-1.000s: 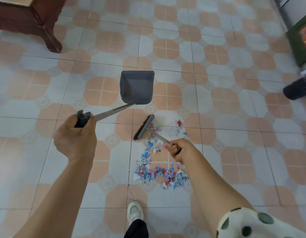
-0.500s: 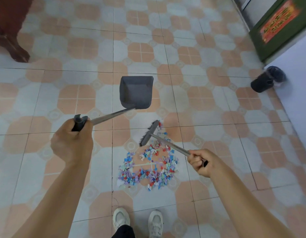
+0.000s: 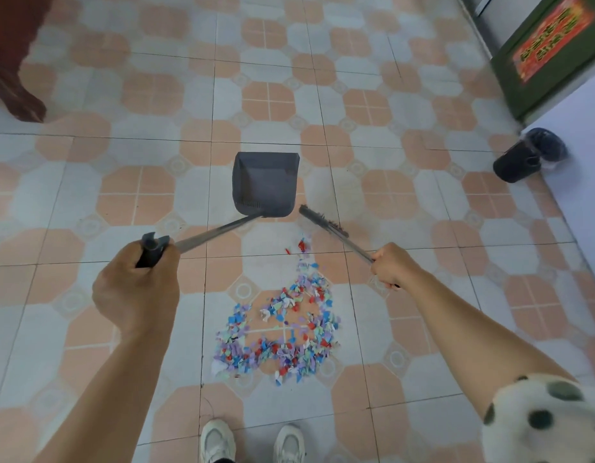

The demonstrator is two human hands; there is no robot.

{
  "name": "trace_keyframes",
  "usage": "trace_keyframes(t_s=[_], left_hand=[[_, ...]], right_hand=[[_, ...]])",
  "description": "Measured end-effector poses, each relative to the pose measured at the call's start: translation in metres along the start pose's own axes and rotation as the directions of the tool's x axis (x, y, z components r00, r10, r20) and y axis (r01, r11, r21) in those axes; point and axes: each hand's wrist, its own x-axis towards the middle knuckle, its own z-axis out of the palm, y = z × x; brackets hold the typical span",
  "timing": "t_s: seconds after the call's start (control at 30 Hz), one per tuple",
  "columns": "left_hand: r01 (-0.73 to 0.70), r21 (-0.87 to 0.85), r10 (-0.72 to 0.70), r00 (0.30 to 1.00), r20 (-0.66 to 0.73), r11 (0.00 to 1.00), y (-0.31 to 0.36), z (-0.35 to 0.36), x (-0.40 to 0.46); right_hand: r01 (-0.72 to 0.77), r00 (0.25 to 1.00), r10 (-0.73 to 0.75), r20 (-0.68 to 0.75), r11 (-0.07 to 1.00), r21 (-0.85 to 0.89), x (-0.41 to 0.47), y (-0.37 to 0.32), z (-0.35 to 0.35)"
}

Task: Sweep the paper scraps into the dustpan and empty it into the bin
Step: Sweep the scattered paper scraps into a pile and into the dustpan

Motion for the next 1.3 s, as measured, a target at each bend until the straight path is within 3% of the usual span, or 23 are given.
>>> trace_keyframes(t_s=[0.17,0.57,0.87,1.03,1.3], left_hand=[[0.007,0.018,-0.006,1.000,-0.014,1.000,-0.004,0.019,-0.011],[0.012,0.097,-0.015,0.999,0.032,0.995,0.010,0.030,-0.047],[-0.018,0.102,0.014,0.999,0.035,0.995,0.010,0.032,-0.063],[-0.026,0.097,0.024,0.999,0.024,0.995,0.004,0.028,-0.069],[-0.036,0.107,0.036,0.999,-0.002,0.994,-0.014,0.008,-0.081]], right_hand=[[0.033,0.999,-0.029,0.029,0.990,-0.138,0.027,-0.002,0.022],[0.205,0.942,-0.085,0.325,0.912,-0.355,-0.031,0.081,0.006],[0.224,0.970,-0.184,0.159,0.929,-0.294,-0.051,0.121,-0.029],[0.099,0.995,-0.091,0.050,0.978,-0.184,-0.019,0.111,-0.013],[-0.011,0.972,0.038,0.232,0.993,-0.115,-0.045,0.134,0.049]])
